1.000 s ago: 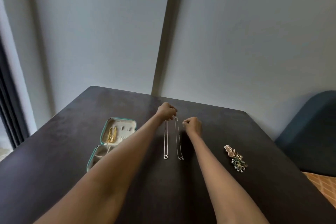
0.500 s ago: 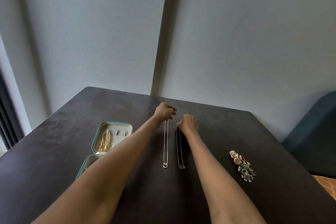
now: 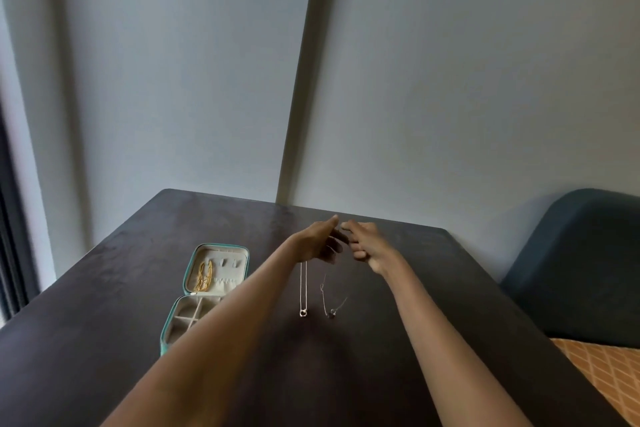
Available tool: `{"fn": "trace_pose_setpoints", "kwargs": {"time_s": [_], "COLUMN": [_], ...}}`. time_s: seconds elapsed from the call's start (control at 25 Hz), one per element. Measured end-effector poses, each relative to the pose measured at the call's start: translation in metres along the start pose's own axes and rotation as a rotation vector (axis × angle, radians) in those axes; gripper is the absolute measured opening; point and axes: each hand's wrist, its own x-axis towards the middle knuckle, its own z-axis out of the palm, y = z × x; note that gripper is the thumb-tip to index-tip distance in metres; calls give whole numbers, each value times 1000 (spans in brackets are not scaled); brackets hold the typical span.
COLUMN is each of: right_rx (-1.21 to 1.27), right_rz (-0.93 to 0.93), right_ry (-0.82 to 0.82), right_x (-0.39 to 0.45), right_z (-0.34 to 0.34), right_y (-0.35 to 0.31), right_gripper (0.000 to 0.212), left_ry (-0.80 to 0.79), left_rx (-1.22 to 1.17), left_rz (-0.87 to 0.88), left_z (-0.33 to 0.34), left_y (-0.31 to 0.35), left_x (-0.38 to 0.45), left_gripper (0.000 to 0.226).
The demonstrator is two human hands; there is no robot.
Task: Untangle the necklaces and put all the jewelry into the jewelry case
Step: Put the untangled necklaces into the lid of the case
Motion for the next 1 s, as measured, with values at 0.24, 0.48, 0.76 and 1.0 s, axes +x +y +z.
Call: {"fn": "trace_pose_setpoints", "kwargs": {"time_s": [0.24, 0.48, 0.76, 1.0], "right_rx": [-225, -454, -375, -327], "right_rz": [-146, -209, -247, -291], "right_ry": [159, 60, -103, -19], "right_x": [-35, -62, -69, -70], "right_z": [-12, 0, 20, 18], "right_y": [-16, -9, -3, -31], "right_gripper": [38, 14, 21, 26], "left_ry": [-64, -27, 104, -52], "left_rx": [-87, -535, -541, -87], "left_rz": [24, 261, 367, 171], "left_z": [-1, -3, -12, -8], "left_y": [23, 34, 25, 25], "left_x": [-55, -76, -72, -89], "left_gripper": [42, 21, 31, 32]}}
